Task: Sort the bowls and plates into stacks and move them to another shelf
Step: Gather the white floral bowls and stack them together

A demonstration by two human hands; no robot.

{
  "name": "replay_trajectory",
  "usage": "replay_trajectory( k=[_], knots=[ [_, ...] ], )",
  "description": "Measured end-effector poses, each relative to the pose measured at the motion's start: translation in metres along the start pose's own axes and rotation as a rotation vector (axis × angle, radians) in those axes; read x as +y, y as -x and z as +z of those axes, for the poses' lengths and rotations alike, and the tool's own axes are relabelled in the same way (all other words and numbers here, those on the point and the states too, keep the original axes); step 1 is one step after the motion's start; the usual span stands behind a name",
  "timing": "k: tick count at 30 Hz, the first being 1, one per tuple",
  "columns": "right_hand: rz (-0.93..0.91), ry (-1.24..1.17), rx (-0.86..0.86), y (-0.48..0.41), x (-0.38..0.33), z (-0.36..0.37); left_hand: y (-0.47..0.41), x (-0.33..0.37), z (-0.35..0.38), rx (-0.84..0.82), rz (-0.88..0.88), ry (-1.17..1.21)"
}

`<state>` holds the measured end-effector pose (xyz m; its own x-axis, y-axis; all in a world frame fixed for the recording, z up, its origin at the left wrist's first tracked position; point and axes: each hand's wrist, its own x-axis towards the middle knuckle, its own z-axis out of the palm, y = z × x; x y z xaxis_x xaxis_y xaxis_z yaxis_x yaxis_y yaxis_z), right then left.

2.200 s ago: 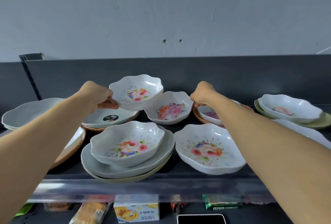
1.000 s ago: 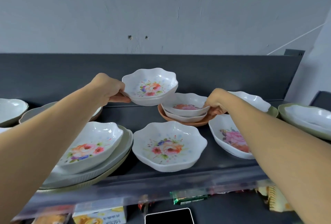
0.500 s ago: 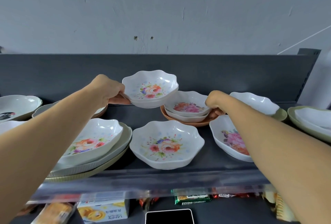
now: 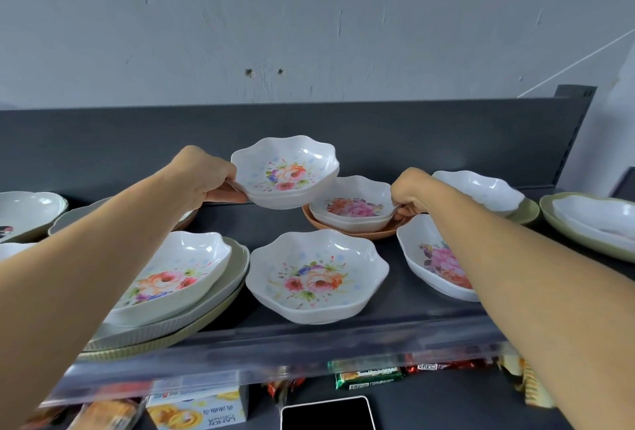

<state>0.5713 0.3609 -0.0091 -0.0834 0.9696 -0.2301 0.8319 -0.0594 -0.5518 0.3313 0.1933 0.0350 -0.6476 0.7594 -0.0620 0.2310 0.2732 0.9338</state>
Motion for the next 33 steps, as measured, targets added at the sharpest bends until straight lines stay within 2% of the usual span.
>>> replay_trajectory(
  k=[7,12,17,24,33],
  knots=[
    [-0.064,-0.198,0.200,0.012,0.006,-0.020,-0.007,0.006,0.006,-0.034,0.027,0.023],
    [-0.009,-0.249,0.374,0.024,0.022,-0.056,-0.012,0.011,0.014,-0.084,0.060,0.045],
    [0.060,-0.349,0.461,0.021,0.051,-0.085,-0.012,0.016,0.036,-0.135,0.081,0.042],
    [0.200,-0.476,0.469,0.004,0.093,-0.105,-0.011,0.027,0.077,-0.170,0.082,0.000],
    [0.261,-0.536,0.364,-0.028,0.130,-0.112,-0.009,0.047,0.130,-0.183,0.073,-0.046]
  ],
)
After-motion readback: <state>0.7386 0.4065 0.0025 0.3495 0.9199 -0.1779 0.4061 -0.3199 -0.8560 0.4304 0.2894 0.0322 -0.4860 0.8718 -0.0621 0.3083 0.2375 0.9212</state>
